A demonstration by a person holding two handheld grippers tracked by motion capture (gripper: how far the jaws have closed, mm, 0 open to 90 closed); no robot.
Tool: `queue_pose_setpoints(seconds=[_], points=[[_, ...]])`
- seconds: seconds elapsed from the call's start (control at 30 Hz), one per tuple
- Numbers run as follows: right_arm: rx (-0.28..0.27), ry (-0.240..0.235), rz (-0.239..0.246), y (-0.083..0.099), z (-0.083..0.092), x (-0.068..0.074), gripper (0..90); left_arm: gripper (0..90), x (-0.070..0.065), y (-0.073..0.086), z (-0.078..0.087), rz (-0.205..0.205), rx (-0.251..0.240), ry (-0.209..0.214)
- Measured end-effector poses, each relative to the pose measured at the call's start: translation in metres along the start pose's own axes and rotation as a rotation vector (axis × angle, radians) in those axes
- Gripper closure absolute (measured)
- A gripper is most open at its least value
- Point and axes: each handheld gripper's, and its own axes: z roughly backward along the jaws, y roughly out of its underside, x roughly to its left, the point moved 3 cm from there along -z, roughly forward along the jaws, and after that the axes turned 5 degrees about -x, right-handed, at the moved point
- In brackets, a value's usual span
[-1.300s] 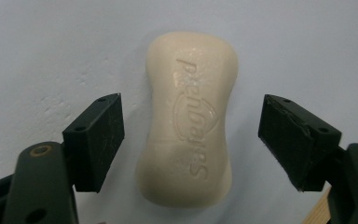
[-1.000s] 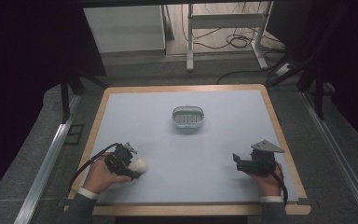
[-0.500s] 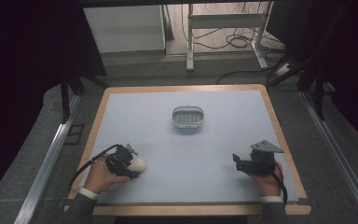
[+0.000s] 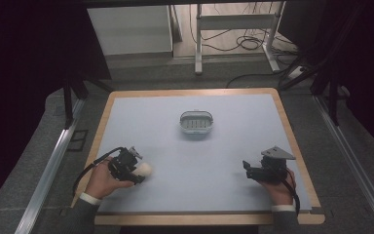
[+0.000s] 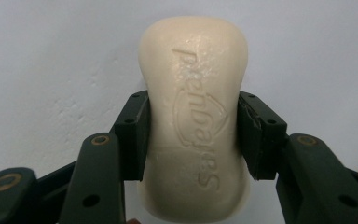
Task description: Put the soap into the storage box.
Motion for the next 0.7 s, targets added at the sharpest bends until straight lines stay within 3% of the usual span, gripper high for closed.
queue_pose_setpoints(seconds=[0.7], points=[[0.007,0.004,-0.004,0.001,-0.001,0.0,9.3,49.6,0.008,-0.009,0.013,0.001,-0.033,0.005]])
